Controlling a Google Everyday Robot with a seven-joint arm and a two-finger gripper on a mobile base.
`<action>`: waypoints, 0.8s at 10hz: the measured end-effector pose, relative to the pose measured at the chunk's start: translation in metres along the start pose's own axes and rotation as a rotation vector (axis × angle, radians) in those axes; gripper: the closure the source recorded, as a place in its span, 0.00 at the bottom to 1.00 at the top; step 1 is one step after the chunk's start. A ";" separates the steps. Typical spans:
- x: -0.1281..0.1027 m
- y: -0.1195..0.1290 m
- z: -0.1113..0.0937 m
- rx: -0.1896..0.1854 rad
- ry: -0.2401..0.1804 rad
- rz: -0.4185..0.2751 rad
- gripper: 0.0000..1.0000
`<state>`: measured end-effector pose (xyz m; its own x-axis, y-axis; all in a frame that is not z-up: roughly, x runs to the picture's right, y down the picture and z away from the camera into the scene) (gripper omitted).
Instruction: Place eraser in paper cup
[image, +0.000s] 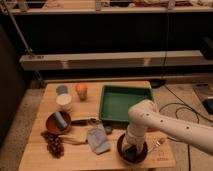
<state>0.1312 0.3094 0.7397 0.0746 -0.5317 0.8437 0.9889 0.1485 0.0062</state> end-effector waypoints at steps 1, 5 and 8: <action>0.001 0.004 -0.007 0.007 0.009 0.006 1.00; 0.000 0.006 -0.088 0.025 0.096 -0.019 1.00; 0.007 -0.012 -0.150 0.031 0.161 -0.103 1.00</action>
<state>0.1393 0.1787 0.6652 -0.0045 -0.6718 0.7407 0.9881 0.1110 0.1066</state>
